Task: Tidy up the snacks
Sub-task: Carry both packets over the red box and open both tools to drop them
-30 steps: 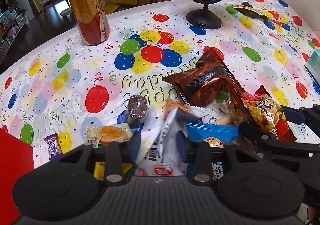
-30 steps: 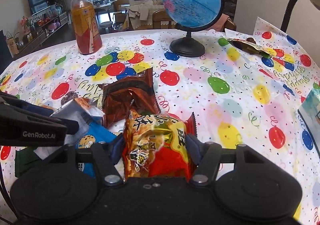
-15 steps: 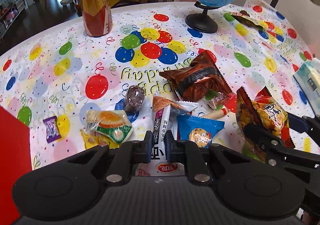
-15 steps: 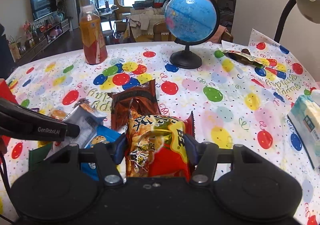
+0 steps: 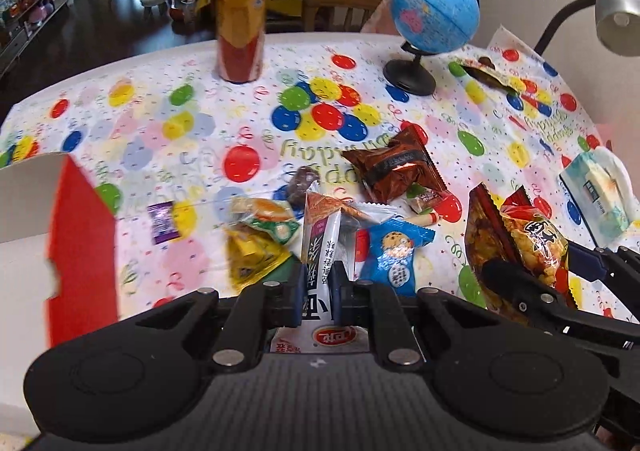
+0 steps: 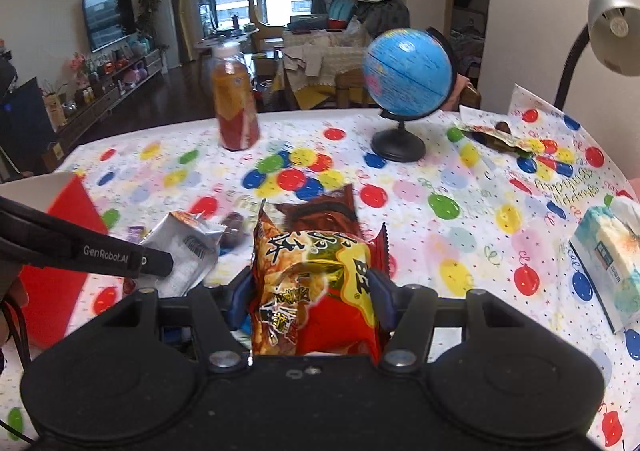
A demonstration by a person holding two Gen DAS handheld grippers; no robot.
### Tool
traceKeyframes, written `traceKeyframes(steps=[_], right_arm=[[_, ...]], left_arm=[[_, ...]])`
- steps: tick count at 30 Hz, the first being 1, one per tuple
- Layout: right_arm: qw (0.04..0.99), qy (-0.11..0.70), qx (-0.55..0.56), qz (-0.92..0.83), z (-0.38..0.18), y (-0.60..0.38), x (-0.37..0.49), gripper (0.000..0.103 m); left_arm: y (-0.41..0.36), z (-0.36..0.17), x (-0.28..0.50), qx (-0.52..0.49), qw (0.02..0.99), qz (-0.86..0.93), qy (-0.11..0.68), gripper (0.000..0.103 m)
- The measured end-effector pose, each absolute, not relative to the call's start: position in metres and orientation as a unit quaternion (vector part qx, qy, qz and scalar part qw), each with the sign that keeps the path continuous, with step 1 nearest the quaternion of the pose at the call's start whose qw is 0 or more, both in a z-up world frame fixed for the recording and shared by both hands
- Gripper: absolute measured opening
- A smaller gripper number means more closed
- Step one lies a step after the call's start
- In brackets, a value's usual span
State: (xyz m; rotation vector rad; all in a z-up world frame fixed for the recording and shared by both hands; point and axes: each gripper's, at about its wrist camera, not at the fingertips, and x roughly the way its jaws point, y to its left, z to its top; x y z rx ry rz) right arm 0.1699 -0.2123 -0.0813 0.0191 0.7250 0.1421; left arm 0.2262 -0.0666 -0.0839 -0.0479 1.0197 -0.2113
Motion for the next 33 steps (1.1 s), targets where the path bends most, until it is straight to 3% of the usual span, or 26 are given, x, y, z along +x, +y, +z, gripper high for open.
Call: traceKeyframes(steps=[13, 33], right_arm=[[0.936, 0.323, -0.014, 0.139, -0.039, -0.140, 0.153, 0.058], [0.918, 0.312, -0.061, 0.236, -0.030, 0.003, 0.151, 0.058]], left_arm=[[0.019, -0.046, 0.186, -0.067, 0.882, -0.052, 0.463, 0.013], [0.161, -0.027, 0.149, -0.113, 0.894, 0.037, 0.432, 0.013]])
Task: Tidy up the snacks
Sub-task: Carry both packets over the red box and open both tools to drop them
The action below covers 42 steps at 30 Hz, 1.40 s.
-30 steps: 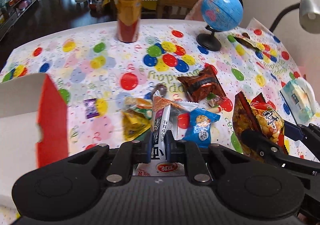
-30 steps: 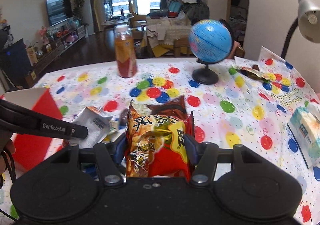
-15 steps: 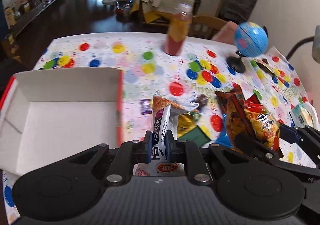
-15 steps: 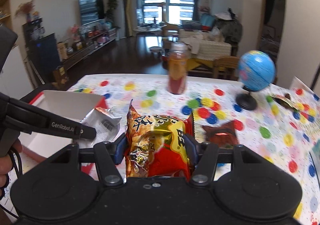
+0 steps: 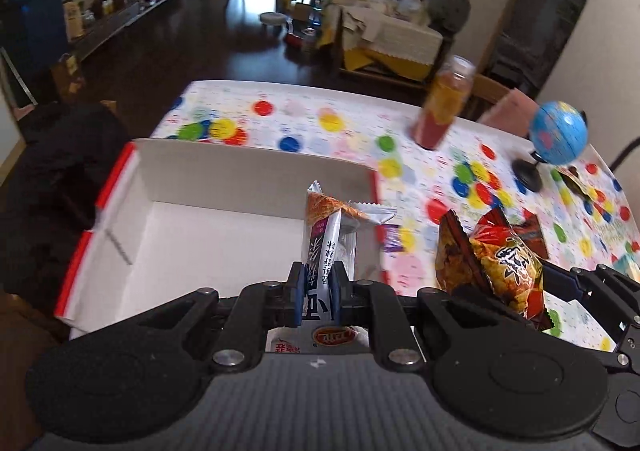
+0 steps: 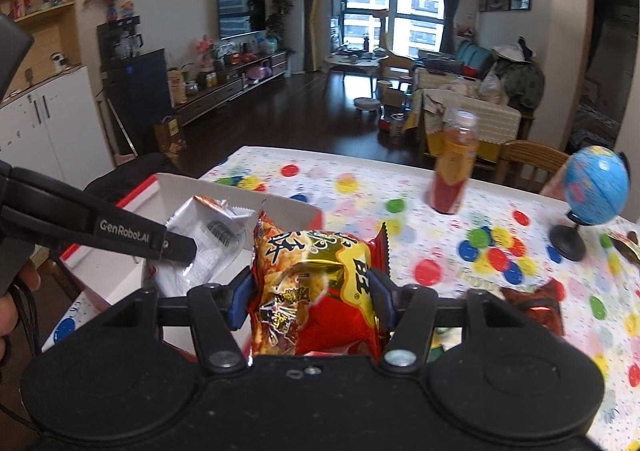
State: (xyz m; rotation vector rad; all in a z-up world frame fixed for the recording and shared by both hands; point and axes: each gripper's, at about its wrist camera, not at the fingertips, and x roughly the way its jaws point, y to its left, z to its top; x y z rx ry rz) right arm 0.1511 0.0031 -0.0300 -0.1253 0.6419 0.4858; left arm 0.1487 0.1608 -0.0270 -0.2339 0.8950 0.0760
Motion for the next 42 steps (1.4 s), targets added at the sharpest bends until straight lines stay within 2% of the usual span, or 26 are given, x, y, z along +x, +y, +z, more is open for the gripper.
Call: traceKeyframes(steps=[20, 42], right_arm=[[0.887, 0.325, -0.113, 0.308, -0.061, 0.106, 0.172, 0.058], [0.850, 0.407, -0.119, 0.313, -0.106, 0.129, 0.174, 0.062]], left_arm=[[0.263, -0.062, 0.166, -0.113, 0.878, 0.125, 0.449, 0.013], [0.262, -0.122, 0.188, -0.076, 0.844, 0.120, 0.516, 0.013]])
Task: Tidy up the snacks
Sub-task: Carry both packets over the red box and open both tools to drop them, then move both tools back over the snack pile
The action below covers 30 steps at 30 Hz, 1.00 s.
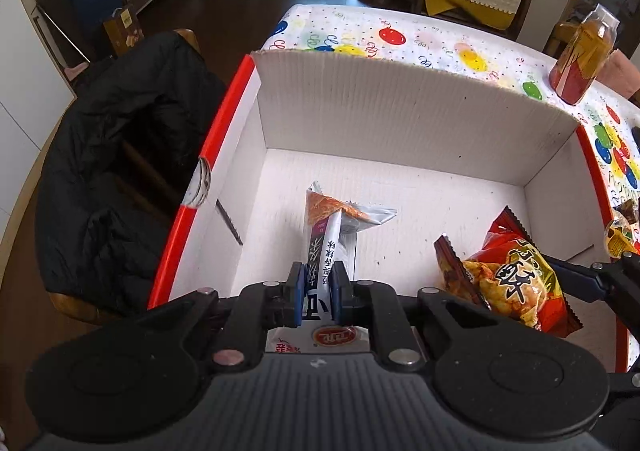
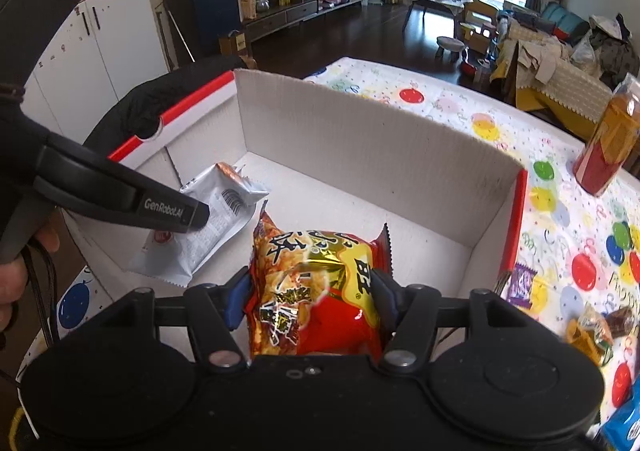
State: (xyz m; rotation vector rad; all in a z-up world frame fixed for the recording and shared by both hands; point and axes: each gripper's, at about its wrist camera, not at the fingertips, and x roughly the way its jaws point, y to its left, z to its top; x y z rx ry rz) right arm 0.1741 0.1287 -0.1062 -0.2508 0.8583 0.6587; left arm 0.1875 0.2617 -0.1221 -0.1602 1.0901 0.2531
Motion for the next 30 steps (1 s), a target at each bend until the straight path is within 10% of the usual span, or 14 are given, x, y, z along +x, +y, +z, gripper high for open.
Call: traceKeyframes(steps=[17, 30], right_arm=[[0.865, 0.387, -0.087, 0.307, -0.094, 0.107, 0.169, 0.078], [0.891, 0.348, -0.034, 0.289, -0.058, 0.063, 0.156, 0.090]], left_arm=[[0.262, -0.100, 0.164, -0.098, 0.856, 0.111, 0.495, 0.032], [0.240, -0.051, 0.136, -0.104, 0.889, 0.087, 0.437, 0.066]])
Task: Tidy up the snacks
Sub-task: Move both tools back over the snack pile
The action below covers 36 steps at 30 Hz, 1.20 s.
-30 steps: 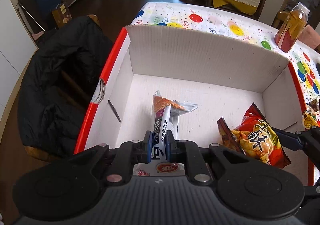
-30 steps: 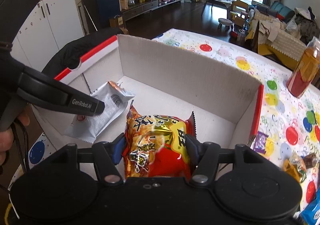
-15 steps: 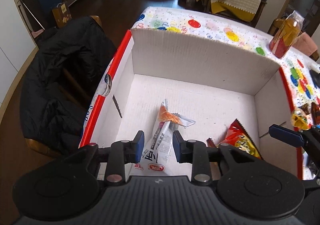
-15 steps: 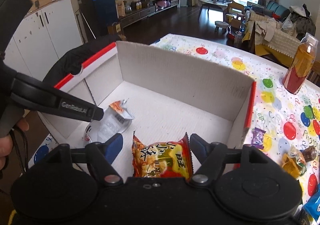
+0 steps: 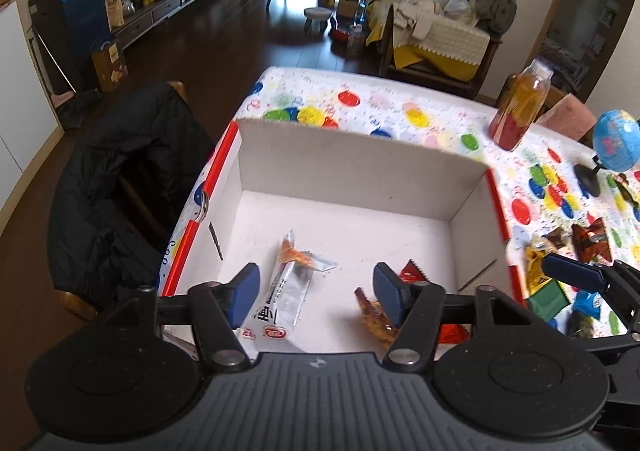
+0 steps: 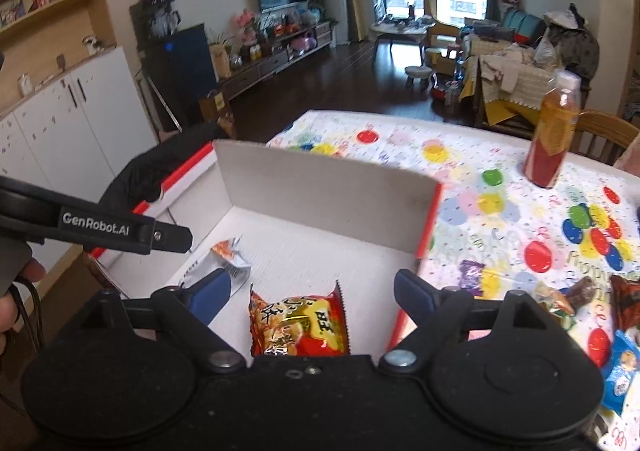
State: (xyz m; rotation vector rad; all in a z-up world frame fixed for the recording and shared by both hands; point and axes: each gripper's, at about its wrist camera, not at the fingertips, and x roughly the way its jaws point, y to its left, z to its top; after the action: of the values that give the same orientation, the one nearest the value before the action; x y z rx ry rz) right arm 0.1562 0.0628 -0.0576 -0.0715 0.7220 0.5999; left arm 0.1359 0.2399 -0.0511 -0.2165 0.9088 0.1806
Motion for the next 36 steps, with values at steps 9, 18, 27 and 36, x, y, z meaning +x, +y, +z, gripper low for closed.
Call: traceKeyframes(steps=[9, 18, 27, 36], right_arm=[[0.910, 0.319, -0.002, 0.266, -0.033, 0.026, 0.139, 0.099], [0.927, 0.292, 0.029, 0.236, -0.017, -0.020, 0.121, 0.103], [0.940, 0.275, 0.086, 0.181, -0.021, -0.084, 0.110, 0.103], [0.949, 0.274, 0.092, 0.125, -0.040, -0.144, 0.106, 0.103]], left_arm=[[0.214, -0.019, 0.122, -0.100, 0.910, 0.058, 0.399, 0.079], [0.172, -0.003, 0.118, -0.087, 0.925, 0.003, 0.370, 0.092], [0.124, -0.003, 0.123, -0.091, 0.926, -0.063, 0.360, 0.103], [0.070, -0.019, 0.139, -0.088, 0.917, -0.096, 0.376, 0.103]])
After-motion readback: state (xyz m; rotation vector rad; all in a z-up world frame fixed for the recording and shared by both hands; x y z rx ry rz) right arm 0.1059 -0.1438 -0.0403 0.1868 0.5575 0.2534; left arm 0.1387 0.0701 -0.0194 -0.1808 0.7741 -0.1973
